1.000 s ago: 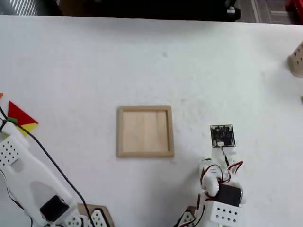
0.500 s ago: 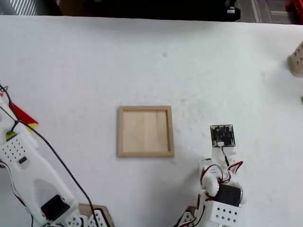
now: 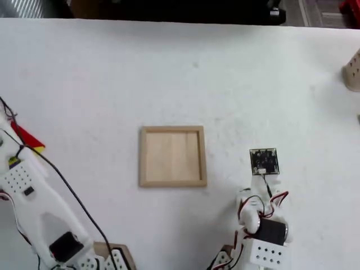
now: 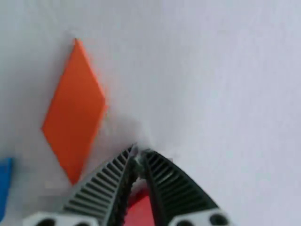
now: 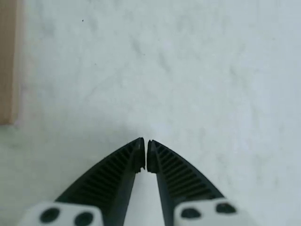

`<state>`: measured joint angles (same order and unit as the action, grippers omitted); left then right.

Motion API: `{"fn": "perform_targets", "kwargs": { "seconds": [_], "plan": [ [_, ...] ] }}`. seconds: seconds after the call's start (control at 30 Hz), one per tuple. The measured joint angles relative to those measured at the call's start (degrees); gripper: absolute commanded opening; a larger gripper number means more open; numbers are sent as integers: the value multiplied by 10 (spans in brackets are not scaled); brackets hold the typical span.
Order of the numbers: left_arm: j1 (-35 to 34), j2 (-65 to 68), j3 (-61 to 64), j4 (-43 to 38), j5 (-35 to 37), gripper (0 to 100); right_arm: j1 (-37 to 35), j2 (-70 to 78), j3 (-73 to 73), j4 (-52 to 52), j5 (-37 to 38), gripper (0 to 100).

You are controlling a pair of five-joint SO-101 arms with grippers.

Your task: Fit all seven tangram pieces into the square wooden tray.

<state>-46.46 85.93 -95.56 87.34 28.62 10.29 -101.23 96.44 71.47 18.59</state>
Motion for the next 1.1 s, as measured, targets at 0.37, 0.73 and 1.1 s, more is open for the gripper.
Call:
{"fn": "perform_targets", "kwargs": {
  "seconds": [0.37, 0.73, 1.1],
  "plan": [
    [-26, -50, 7, 145, -127, 21, 0, 0, 0, 0, 0, 17],
    [-133, -117, 8, 150, -234, 21, 0, 0, 0, 0, 0, 17],
    [-142, -270, 287, 149, -280, 23, 0, 0, 0, 0, 0, 17]
  ]
}}
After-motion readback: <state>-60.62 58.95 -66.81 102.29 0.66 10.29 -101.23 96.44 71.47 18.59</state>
